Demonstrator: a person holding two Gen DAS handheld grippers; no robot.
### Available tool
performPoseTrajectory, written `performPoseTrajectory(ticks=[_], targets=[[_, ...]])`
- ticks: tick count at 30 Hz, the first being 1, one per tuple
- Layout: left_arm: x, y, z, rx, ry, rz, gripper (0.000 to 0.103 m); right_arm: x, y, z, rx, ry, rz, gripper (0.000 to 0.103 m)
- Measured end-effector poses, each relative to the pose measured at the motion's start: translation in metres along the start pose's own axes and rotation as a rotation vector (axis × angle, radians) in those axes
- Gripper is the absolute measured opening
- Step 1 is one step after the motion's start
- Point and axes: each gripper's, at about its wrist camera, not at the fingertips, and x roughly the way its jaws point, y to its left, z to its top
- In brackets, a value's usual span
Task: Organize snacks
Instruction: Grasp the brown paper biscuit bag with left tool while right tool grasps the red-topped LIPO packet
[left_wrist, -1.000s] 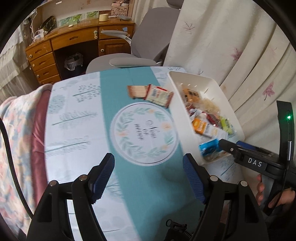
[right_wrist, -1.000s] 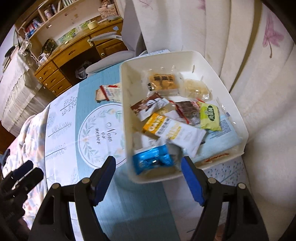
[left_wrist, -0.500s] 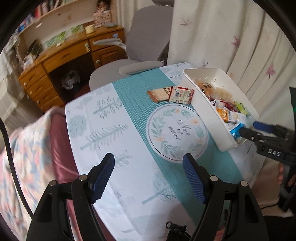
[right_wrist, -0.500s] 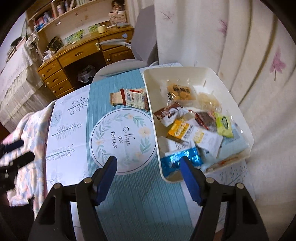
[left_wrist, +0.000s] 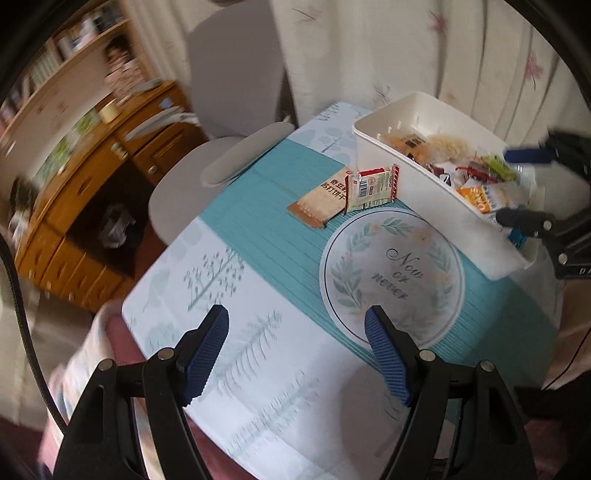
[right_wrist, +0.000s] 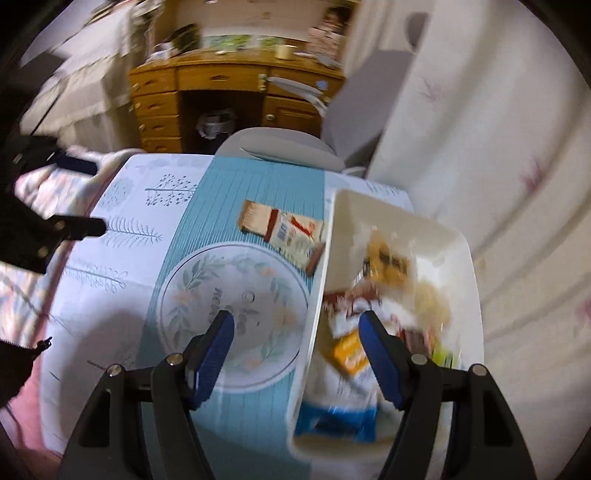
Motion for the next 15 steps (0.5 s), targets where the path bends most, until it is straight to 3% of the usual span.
performPoseTrajectory(ticks=[5,15], targets=[[0.038,0.004,0.029,0.084,-0.009,-0.051,0.075,0.021,0.002,0.02,-0.163,-0.024,-0.048,0.071],[0.112,-0.001,0.082,0.29,0.017,-0.129,0.075,0.076,0.0,0.045,-0.341,-0.001,0.001,0.071]])
